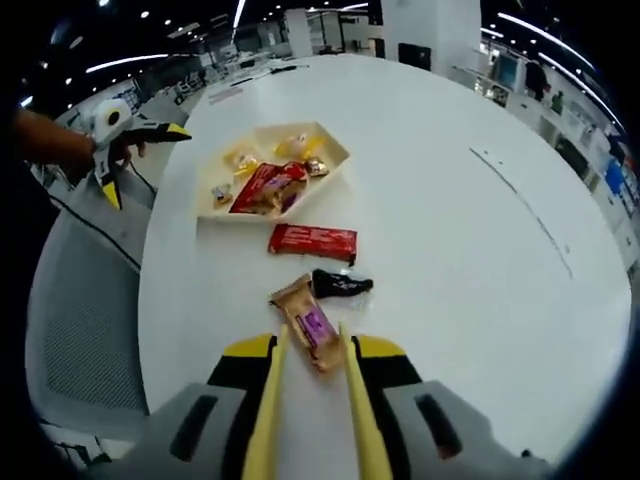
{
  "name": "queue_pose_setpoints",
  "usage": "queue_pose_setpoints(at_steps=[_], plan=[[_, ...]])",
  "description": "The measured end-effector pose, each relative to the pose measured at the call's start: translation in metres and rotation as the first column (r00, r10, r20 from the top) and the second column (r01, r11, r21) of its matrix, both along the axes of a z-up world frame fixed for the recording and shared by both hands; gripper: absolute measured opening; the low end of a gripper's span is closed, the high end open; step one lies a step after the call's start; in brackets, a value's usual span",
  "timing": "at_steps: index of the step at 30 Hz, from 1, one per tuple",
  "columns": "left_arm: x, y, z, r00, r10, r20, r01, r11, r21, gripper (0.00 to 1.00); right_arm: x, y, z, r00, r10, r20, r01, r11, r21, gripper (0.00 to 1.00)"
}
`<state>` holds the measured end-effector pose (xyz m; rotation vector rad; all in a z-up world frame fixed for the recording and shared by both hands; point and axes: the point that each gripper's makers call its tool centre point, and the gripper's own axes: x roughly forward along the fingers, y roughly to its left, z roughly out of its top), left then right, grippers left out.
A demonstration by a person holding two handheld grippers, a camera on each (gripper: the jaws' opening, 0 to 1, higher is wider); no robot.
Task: Place the target food into the container with the food tongs after gripping and lifting it, then release it inside without dropping or visibly crushing the food.
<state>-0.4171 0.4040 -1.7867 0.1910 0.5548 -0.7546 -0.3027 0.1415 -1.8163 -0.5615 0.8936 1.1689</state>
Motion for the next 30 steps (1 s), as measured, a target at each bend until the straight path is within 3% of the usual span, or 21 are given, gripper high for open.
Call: queue_pose_setpoints(at_steps=[4,12,19,21,30], plan=[[0.0,0.0,0.0,1.0,-0.003,-0.001,0.003,1.0,0.001,0.98,0.0,0.005,-0.002,0.998,0.054,0.041,-0.053,0.998,-0.03,0.29],[0.0,0.0,0.0,1.0,-0.001,0.0,0.001,1.0,0.0,0.98,-0.007,0.011,-0.015,0.987,0.148,0.066,-0.14,0.984,-0.106,0.29],[0.0,0.0,0.0,1.0,0.0,-0.002,0.0,1.0,-0.001,0.98,-0.01,0.014,-0.023,0.988,0.13,0.078,-0.12,0.985,-0.123,0.25],[0.0,0.0,0.0,1.0,-0.001,-0.002,0.001,1.0,-0.001,0.98,-0.005,0.015,-0.021,0.993,0.088,0.073,-0.08,0.991,-0.104,0.23],[0.0,0.0,0.0,1.0,0.001,-0.001,-0.001,1.0,0.0,0.98,-0.007,0.014,-0.021,0.995,0.075,0.072,-0.067,0.992,-0.111,0.22]])
